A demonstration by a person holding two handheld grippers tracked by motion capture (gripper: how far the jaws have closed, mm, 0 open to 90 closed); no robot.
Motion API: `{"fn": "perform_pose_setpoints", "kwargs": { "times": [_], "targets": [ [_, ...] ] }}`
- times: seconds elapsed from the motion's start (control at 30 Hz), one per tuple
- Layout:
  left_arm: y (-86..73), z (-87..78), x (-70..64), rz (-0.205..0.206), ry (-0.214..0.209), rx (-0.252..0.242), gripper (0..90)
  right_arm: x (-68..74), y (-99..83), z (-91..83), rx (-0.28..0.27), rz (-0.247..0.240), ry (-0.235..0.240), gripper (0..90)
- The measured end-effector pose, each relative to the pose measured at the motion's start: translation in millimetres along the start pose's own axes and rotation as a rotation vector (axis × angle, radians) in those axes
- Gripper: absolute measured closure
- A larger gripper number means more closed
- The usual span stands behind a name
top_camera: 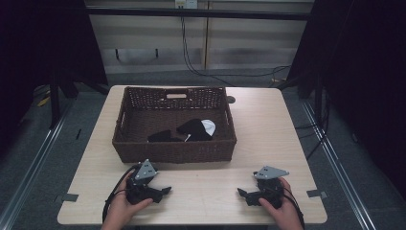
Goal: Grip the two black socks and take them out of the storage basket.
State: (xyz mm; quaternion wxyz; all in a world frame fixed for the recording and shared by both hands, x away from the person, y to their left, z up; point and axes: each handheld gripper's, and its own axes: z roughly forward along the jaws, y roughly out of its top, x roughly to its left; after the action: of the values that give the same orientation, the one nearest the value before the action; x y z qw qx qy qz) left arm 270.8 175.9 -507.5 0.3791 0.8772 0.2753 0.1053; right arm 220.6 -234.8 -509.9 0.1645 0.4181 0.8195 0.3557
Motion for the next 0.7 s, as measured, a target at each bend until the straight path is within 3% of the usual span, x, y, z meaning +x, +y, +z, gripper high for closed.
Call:
{"fn": "perform_pose_setpoints", "kwargs": {
  "times": [0.3, 0.4, 0.53, 0.7],
  "targets": [
    [0.8, -0.1, -0.2, -0.002, 0.0, 0.006, 15.2, -0.1, 0.0, -0.1, 0.0, 0.001, 0.0, 12.2],
    [7.2, -3.2, -0.9, -0.004, -0.001, 0.071, 17.5, 0.0, 0.0, -0.2, 0.002, 0.002, 0.0, 12.2],
    [14.3, -8.0, -0.6, -0.031, -0.036, 0.138, 22.3, -0.1, 0.0, -0.2, 0.002, 0.002, 0.0, 12.2],
    [28.5, -16.6, -3.4, -0.005, -0.057, 0.199, 22.6, -0.4, 0.0, 0.0, -0.001, -0.002, 0.0, 12.2]
  ]
}}
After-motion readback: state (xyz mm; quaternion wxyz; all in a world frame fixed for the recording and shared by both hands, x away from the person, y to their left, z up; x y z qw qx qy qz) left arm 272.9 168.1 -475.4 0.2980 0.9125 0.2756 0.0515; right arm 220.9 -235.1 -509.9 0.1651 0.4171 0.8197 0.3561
